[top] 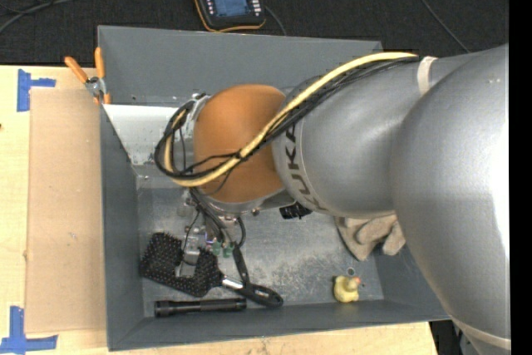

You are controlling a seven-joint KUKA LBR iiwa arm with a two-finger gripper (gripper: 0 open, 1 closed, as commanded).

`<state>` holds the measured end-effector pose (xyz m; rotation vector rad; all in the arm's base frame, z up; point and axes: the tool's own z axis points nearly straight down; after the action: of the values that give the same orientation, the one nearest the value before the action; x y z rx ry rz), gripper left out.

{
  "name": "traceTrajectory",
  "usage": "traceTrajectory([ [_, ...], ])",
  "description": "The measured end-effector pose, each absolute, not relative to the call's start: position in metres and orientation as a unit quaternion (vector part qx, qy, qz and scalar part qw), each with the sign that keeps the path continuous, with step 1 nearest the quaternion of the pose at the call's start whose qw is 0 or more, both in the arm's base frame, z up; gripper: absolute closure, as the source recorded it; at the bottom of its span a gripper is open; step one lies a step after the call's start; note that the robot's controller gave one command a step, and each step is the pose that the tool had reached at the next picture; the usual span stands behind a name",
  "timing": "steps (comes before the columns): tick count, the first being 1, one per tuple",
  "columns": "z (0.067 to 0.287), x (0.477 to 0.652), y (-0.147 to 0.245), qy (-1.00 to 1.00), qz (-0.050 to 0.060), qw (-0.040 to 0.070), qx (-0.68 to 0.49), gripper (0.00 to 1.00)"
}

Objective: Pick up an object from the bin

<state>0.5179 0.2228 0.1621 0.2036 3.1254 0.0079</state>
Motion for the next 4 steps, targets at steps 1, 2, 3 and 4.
traceTrajectory([
  [1,0.0774,0.5152,0.2131,0.996,-0.001,-0.005,0.089,0.00],
  [2,0.0703,0.5126,0.2075,0.988,0.005,0.005,0.153,0.00],
  [3,0.0782,0.5166,0.2120,0.996,0.000,-0.004,0.092,1.00],
  [4,0.0786,0.5165,0.2120,0.996,0.000,-0.004,0.093,1.00],
])
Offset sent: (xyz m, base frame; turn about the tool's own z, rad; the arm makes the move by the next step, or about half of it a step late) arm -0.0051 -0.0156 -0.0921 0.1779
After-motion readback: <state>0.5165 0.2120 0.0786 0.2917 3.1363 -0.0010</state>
